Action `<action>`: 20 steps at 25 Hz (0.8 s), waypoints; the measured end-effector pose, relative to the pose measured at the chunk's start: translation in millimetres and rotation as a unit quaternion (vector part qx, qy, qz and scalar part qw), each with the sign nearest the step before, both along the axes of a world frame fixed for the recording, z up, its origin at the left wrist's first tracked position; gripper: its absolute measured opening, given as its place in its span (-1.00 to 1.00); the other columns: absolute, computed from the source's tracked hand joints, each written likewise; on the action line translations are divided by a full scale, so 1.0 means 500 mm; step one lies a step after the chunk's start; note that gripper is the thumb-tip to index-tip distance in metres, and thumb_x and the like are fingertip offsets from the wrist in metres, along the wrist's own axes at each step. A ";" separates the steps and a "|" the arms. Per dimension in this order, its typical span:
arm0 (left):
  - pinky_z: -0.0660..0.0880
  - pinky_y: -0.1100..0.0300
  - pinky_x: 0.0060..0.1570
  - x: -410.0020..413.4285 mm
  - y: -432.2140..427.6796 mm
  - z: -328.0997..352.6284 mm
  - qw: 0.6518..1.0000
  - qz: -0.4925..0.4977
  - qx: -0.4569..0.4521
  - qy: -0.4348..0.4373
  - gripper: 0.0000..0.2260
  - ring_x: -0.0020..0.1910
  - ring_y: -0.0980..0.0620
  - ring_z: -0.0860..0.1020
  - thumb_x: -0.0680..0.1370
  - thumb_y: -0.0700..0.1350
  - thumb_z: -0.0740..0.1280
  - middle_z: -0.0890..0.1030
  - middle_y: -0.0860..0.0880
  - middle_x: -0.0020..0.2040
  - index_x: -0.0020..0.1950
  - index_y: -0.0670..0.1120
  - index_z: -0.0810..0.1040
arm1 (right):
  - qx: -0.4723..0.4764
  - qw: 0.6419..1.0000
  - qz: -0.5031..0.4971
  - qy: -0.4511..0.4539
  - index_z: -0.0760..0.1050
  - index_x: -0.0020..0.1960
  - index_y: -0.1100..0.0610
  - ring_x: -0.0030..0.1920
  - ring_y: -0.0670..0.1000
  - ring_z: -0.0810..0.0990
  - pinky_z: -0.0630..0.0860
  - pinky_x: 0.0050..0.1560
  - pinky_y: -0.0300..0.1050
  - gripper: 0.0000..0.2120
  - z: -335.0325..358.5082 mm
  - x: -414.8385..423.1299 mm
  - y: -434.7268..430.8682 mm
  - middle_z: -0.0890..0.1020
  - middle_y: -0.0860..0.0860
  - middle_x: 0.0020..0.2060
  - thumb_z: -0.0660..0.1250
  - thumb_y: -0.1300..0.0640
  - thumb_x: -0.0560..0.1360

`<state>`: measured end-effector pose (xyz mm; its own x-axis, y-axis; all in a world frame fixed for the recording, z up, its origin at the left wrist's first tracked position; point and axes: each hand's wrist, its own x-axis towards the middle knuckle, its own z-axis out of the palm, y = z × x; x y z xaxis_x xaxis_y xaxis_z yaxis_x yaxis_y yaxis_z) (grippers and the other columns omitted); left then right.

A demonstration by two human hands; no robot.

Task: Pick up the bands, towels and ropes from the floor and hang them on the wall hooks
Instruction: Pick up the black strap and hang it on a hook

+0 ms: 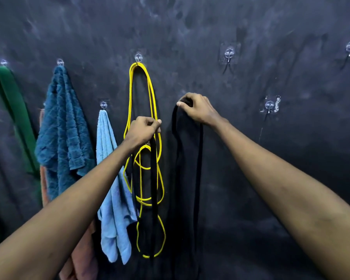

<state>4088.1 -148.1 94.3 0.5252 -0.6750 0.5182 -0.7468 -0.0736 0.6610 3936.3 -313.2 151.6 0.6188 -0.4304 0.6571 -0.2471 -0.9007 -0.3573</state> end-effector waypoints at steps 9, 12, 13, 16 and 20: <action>0.46 0.20 -0.24 -0.015 -0.054 0.036 0.997 0.019 -0.070 -0.010 -0.82 -0.38 0.04 0.51 0.44 0.15 0.44 0.52 0.02 -0.46 -0.07 0.09 0.69 | -0.044 0.996 0.015 -0.071 0.45 -0.08 0.09 -0.26 -0.09 0.50 0.43 -0.15 -0.20 -0.81 -0.043 -0.011 -0.018 0.56 -0.09 -0.29 0.42 0.02 0.50; 0.58 0.13 0.00 -0.041 -0.087 0.050 0.998 0.016 -0.059 -0.019 -0.73 -0.07 0.02 0.65 0.37 0.22 0.46 0.69 0.05 -0.22 0.02 0.18 0.70 | -0.072 0.991 -0.011 -0.110 0.54 -0.10 0.13 -0.21 -0.02 0.56 0.48 -0.10 -0.18 -0.81 -0.070 -0.007 -0.030 0.60 0.03 -0.20 0.44 0.01 0.49; 0.57 0.11 0.05 -0.049 -0.098 0.052 0.998 0.018 -0.052 -0.024 -0.71 0.02 0.03 0.65 0.37 0.22 0.46 0.72 0.05 -0.11 0.04 0.19 0.69 | -0.072 0.990 -0.019 -0.123 0.57 -0.10 0.14 -0.22 -0.03 0.55 0.48 -0.10 -0.21 -0.82 -0.079 -0.003 -0.034 0.58 0.04 -0.19 0.45 0.03 0.49; 0.57 0.12 0.03 -0.064 -0.123 0.052 0.998 0.041 -0.037 -0.027 -0.74 0.11 0.00 0.63 0.39 0.17 0.47 0.71 0.07 0.00 0.05 0.17 0.69 | -0.048 0.986 -0.033 -0.158 0.66 -0.09 0.12 -0.25 -0.10 0.51 0.42 -0.12 -0.37 -0.88 -0.091 0.003 -0.040 0.54 0.01 -0.16 0.49 0.07 0.45; 0.56 0.09 0.01 -0.069 -0.133 0.051 0.995 0.085 -0.037 -0.045 -0.78 0.11 -0.09 0.62 0.45 0.09 0.41 0.71 0.02 0.04 0.06 0.12 0.69 | -0.063 0.989 -0.047 -0.123 0.68 0.00 0.05 -0.26 -0.12 0.49 0.43 -0.11 -0.30 -0.84 -0.090 -0.004 -0.041 0.52 -0.06 -0.22 0.48 0.06 0.44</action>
<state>4053.4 -214.4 120.0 0.5782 -0.5380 0.6134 -0.7838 -0.1573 0.6008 3934.4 -333.8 106.4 0.3949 -0.3835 0.8349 -0.2519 -0.9191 -0.3030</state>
